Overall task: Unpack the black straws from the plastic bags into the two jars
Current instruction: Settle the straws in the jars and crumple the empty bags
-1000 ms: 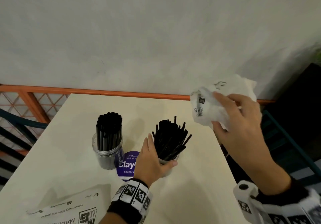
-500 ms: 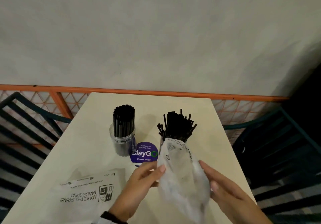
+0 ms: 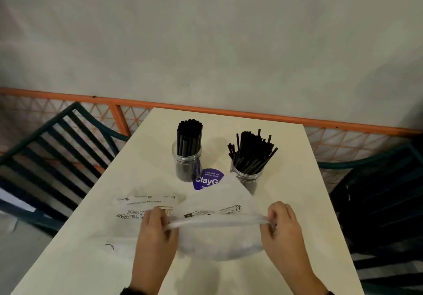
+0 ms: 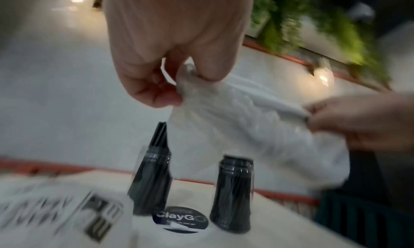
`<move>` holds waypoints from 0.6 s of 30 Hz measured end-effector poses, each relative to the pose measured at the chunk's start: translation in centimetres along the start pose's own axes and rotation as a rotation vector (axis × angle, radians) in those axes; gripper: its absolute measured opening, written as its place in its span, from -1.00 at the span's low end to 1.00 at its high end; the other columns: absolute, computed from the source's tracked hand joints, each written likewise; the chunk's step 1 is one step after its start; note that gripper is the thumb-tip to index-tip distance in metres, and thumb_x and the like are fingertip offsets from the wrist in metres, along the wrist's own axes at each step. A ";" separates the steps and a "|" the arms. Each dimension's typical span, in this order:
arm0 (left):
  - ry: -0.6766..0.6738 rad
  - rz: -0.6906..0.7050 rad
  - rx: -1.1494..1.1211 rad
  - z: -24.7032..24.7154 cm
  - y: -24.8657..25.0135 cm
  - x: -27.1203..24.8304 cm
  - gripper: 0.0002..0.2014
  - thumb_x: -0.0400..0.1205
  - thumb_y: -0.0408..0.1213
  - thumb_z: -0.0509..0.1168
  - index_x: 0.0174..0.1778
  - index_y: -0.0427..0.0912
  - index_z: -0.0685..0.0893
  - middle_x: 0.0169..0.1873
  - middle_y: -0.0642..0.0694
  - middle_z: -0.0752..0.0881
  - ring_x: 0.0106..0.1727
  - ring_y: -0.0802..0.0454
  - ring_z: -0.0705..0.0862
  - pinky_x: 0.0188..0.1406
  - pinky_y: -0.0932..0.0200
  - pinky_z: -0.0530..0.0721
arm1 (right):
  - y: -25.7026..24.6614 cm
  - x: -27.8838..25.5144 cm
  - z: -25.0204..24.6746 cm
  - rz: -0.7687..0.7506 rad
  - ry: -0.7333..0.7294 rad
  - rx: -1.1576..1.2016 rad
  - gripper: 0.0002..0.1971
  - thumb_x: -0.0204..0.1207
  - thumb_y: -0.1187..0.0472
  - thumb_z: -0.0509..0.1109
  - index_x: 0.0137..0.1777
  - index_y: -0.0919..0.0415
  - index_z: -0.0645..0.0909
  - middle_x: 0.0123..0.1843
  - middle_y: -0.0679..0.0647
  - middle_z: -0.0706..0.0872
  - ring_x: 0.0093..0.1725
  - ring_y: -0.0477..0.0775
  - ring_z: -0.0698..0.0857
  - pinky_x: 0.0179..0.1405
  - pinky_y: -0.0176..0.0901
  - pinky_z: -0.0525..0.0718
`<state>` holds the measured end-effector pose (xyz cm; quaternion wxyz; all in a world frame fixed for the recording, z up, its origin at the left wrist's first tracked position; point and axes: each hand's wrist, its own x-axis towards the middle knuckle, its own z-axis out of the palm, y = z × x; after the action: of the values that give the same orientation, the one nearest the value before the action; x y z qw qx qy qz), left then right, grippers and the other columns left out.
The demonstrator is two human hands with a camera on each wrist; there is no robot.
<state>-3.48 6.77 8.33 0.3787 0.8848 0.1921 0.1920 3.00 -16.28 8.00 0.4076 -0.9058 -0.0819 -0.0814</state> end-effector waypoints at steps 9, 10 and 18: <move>-0.357 -0.532 -0.782 -4.2 -2.8 -2.7 -0.85 0.60 -0.35 0.26 0.00 -0.19 0.71 -0.10 -0.24 0.81 -0.15 -0.11 0.78 -0.24 0.18 0.77 | 0.0 -0.7 -0.7 0.424 -1.012 0.839 -0.44 0.24 0.07 0.61 0.24 0.19 0.61 0.20 0.11 0.76 0.27 0.10 0.68 0.10 -0.11 0.69; -0.407 -0.513 -0.839 -4.7 -3.0 -2.7 -0.84 0.55 -0.30 0.34 0.02 -0.16 0.72 -0.07 -0.21 0.82 -0.10 -0.13 0.79 -0.22 0.19 0.77 | 0.0 -0.9 -0.8 0.442 -1.039 0.881 -0.38 0.18 0.09 0.66 0.25 0.21 0.61 0.20 0.12 0.76 0.27 0.12 0.67 0.12 -0.09 0.69; -0.245 -0.275 -0.677 -6.9 -5.4 -1.4 -0.78 0.24 -0.34 0.41 -0.35 -0.29 0.49 -0.54 -0.01 0.60 -0.46 0.07 0.54 -0.50 0.37 0.49 | -4.7 -1.5 3.6 0.437 -0.575 0.540 -0.88 0.59 0.30 0.26 0.07 0.20 0.57 -0.29 0.22 0.81 -0.43 0.13 0.76 -0.51 -0.07 0.71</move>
<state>-9.11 13.65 8.48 0.6919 0.6920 0.1878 0.0848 0.85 -10.66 8.75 0.5979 -0.7487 -0.0170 0.2857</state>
